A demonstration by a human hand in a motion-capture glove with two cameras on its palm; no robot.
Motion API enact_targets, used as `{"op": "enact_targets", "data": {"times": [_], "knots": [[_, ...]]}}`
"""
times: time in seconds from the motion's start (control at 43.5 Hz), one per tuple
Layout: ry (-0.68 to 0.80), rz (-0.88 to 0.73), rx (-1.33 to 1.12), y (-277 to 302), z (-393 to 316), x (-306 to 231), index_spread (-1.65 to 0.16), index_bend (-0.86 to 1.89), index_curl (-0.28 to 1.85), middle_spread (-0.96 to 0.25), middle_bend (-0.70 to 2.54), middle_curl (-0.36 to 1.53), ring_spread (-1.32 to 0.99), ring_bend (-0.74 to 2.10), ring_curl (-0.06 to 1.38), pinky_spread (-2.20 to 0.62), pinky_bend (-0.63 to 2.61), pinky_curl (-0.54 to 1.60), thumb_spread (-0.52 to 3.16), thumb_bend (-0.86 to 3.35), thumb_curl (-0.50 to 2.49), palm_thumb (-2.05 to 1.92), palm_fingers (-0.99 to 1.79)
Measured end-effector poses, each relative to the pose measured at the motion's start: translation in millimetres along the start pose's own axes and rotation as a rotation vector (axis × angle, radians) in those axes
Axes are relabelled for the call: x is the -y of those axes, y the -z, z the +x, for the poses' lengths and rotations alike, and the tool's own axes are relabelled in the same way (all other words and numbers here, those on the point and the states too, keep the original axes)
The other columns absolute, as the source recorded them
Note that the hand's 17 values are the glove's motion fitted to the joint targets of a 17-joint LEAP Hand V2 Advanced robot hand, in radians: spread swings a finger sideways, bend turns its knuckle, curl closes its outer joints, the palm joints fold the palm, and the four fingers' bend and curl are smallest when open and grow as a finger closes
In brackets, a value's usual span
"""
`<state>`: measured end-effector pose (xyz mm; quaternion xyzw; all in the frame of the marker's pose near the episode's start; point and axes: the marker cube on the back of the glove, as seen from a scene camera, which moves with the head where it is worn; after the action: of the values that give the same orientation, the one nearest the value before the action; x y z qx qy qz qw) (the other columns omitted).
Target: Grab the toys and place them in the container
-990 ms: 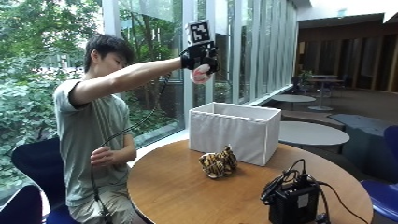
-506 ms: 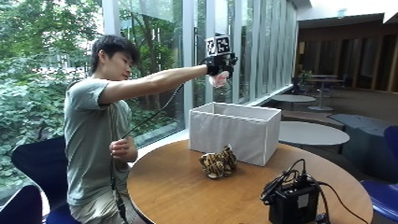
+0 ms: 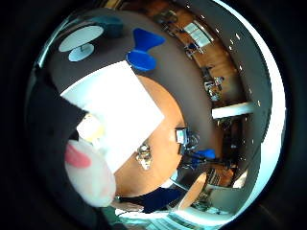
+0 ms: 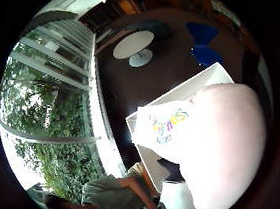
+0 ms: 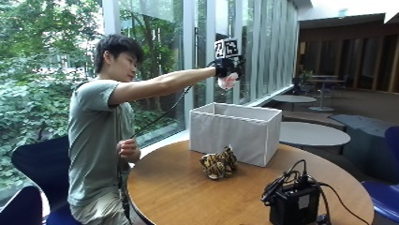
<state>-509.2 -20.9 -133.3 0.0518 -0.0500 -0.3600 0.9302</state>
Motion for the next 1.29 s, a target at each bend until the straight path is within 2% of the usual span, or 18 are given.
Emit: {"op": "enact_targets", "data": {"times": [0.046,0.092,0.184,0.253,0.299,0.368,0.414,0.598,0.736,0.782,0.851,0.99,1.128,1.22,1.289], "knots": [[0.084,-0.011,0.002,-0.7,2.0,-2.9,-0.4,0.96,1.1,-0.2,1.31,0.84,-0.35,1.39,0.74,-0.35,1.17,0.63,0.17,0.04,1.07,0.61,0.87],[0.098,-0.038,0.013,-2.6,8.7,-5.6,-0.4,0.95,1.11,-0.2,1.3,0.84,-0.35,1.39,0.74,-0.35,1.17,0.63,0.17,0.03,1.07,0.61,0.86],[0.085,-0.153,0.004,-11.5,9.9,-4.8,-0.4,0.86,1.12,-0.21,1.23,0.83,-0.34,1.37,0.74,-0.34,1.2,0.64,0.22,0.01,1.08,0.6,0.67],[0.073,-0.253,-0.007,-21.7,5.1,-2.5,-0.37,0.58,1.08,-0.22,1.07,0.78,-0.32,1.37,0.73,-0.32,1.18,0.64,0.39,-0.02,1.06,0.54,0.24],[0.069,-0.292,-0.002,-27.4,4.5,-2.6,-0.36,0.45,1.01,-0.21,0.92,0.72,-0.28,1.19,0.7,-0.25,1.2,0.66,0.58,-0.1,0.99,0.35,-0.24],[0.066,-0.318,0.011,-31.4,4.6,-4.3,-0.34,0.24,0.88,-0.17,0.65,0.62,-0.2,0.91,0.61,-0.16,1.26,0.6,0.75,-0.1,0.9,0.24,-0.54],[0.073,-0.318,0.028,-29.8,8.9,-8.5,-0.33,0.16,0.82,-0.14,0.51,0.57,-0.16,0.75,0.55,-0.11,1.24,0.57,0.83,-0.1,0.85,0.16,-0.58],[0.04,-0.299,-0.019,0.6,46.5,-35.5,-0.28,0.05,0.61,-0.09,0.24,0.46,-0.07,0.46,0.41,-0.01,1.11,0.49,1.03,-0.05,0.68,0.03,-0.4],[0.004,-0.3,-0.099,27.3,153.7,-103.5,-0.25,0.03,0.5,-0.07,0.2,0.44,-0.04,0.38,0.37,0.02,1.0,0.45,1.16,0.0,0.61,0.04,-0.29],[-0.04,-0.304,-0.096,30.0,182.7,-124.7,-0.24,0.02,0.46,-0.08,0.2,0.43,-0.04,0.38,0.37,0.03,0.98,0.44,1.19,0.0,0.6,0.05,-0.25],[-0.177,-0.323,-0.07,27.1,190.5,-138.4,-0.23,0.01,0.41,-0.06,0.19,0.43,-0.03,0.38,0.37,0.03,0.98,0.42,1.23,0.0,0.57,0.06,-0.22],[-0.35,-0.348,-0.138,5.5,209.9,-157.8,-0.2,-0.01,0.32,-0.04,0.18,0.41,-0.02,0.43,0.38,0.04,0.98,0.41,1.26,-0.02,0.52,0.04,-0.21],[-0.309,-0.314,-0.009,-35.8,244.9,-190.5,-0.18,-0.01,0.24,-0.02,0.19,0.41,-0.02,0.53,0.4,0.04,0.97,0.4,1.27,-0.02,0.47,0.01,-0.19],[-0.391,-0.199,-0.045,-73.4,272.3,-203.1,-0.17,-0.05,0.19,-0.01,0.23,0.42,-0.05,0.68,0.44,0.03,0.99,0.4,1.27,-0.02,0.45,0.0,-0.09],[-0.266,-0.234,-0.091,-116.5,295.2,-221.5,-0.17,-0.02,0.15,-0.06,0.3,0.44,-0.1,0.86,0.48,0.0,1.01,0.4,1.27,-0.02,0.44,0.01,0.1]]}}
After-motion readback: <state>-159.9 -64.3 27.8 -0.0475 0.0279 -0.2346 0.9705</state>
